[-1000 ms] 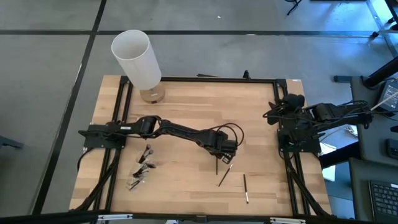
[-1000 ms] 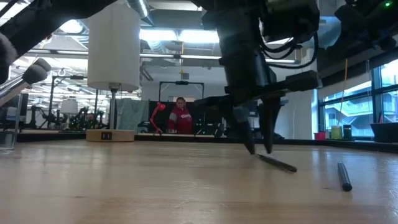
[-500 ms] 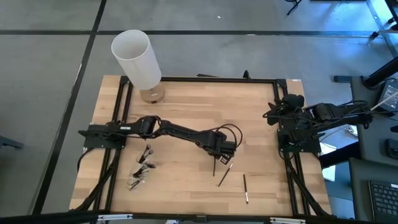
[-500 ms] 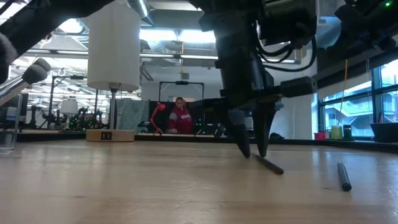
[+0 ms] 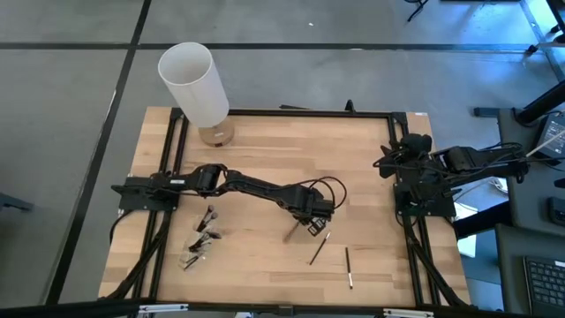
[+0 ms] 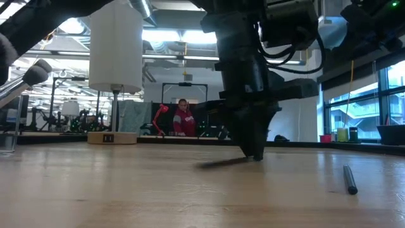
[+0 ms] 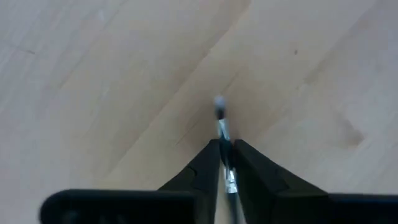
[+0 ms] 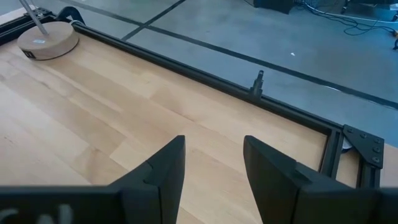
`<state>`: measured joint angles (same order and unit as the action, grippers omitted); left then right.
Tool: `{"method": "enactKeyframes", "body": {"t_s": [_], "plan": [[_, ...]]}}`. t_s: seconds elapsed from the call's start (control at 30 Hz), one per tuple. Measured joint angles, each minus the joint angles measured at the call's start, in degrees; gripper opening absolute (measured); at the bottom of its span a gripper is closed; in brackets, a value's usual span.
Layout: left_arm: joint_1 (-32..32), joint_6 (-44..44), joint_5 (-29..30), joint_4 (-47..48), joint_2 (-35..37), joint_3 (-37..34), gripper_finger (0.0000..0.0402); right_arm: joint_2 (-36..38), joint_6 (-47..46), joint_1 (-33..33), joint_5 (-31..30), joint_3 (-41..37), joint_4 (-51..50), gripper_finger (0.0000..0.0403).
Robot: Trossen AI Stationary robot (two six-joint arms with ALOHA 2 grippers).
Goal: Put items in baskets/containers
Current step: Put the black eyeshadow brush into the transparent organizer
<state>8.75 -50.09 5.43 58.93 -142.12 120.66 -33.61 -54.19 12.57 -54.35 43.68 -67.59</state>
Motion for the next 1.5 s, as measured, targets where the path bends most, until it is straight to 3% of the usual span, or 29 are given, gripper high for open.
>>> {"method": "enactKeyframes", "body": {"t_s": [0.17,0.4,0.57,0.73,0.93,1.1,1.33,1.5], "plan": [[0.0,7.4,-1.4,1.2,0.0,0.0,0.0013,0.0,0.2,0.0,0.2,0.0,0.0,0.0163],[0.1,11.8,0.5,6.1,0.2,3.9,0.0027,0.0,0.2,0.0,0.1,0.0,0.0,0.0163],[2.4,8.6,10.5,18.5,5.8,7.7,0.0026,0.0,0.2,0.0,0.1,0.0,0.0,0.0163],[8.0,-3.4,22.6,32.5,12.4,7.6,0.0022,-0.2,0.0,0.0,1.2,0.0,0.0,0.0163],[17.2,-10.8,34.1,31.2,23.0,3.4,0.0029,-1.2,-0.9,0.0,2.4,0.0,0.2,0.0163],[24.4,-13.4,40.4,31.3,28.9,-1.2,0.0026,-2.4,-0.7,0.1,3.0,0.0,1.7,0.0163],[32.7,-20.4,39.9,31.1,34.9,-10.2,0.0025,-3.7,1.1,0.1,3.0,0.0,4.4,0.0163],[38.5,-30.6,39.8,31.0,39.7,-21.3,0.0028,-3.9,1.9,0.1,3.0,0.0,5.2,0.0163]]}}
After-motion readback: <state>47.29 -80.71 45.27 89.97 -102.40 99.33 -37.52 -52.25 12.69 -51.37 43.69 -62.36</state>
